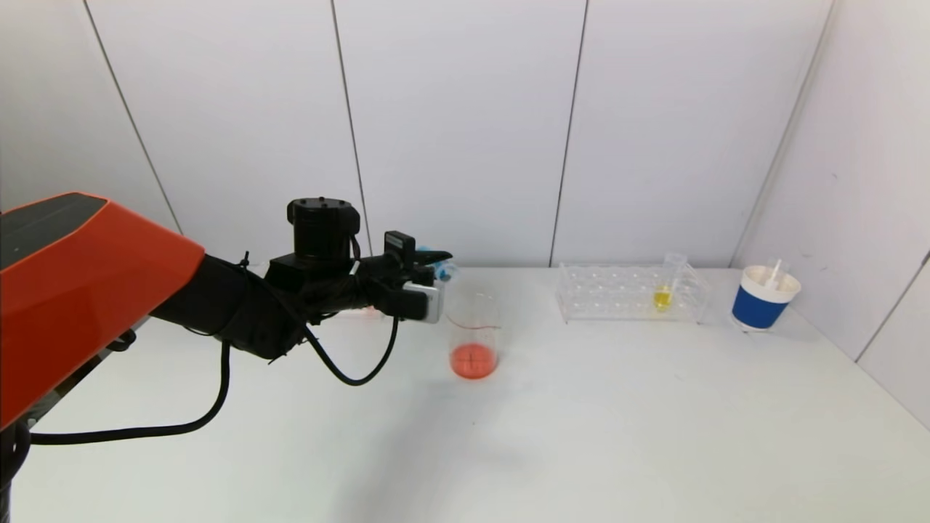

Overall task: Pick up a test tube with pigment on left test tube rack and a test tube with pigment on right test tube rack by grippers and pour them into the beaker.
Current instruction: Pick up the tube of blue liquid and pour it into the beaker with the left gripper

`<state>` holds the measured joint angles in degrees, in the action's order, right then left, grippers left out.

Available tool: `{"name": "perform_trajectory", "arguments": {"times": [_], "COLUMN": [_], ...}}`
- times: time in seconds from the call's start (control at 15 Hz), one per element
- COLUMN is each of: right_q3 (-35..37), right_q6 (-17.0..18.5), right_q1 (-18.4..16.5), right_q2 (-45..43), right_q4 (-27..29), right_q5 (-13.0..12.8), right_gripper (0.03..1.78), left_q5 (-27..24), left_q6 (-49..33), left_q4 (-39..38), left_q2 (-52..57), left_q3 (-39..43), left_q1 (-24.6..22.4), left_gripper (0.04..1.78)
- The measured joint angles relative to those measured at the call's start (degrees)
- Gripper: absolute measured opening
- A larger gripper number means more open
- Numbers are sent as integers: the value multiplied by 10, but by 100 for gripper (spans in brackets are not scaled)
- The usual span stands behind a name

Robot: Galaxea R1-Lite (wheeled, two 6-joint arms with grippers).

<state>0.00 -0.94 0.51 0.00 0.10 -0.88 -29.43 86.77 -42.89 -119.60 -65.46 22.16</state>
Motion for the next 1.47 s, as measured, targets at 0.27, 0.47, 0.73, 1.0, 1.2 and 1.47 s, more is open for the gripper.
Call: {"name": "perform_trajectory", "arguments": {"times": [0.27,0.47,0.73,1.0,1.2,1.47], "right_q3": [0,0,0,0,0,0], "right_q6": [0,0,0,0,0,0], "right_q1": [0,0,0,0,0,0], "right_q2": [0,0,0,0,0,0], "right_q4": [0,0,0,0,0,0], "right_q5": [0,0,0,0,0,0], "right_gripper": [177,177,177,177,177,177], "left_q5": [24,25,25,24,24,25], "left_q6": [16,32,44,48,48,56], "left_q4": [0,-1,-1,-1,-2,-8], "left_q2": [-4,-5,-8,-9,-9,-9], "left_q3": [-5,-5,-5,-5,-5,-5], "left_q1": [2,2,3,4,5,6], "left_gripper": [44,44,44,44,44,44]}}
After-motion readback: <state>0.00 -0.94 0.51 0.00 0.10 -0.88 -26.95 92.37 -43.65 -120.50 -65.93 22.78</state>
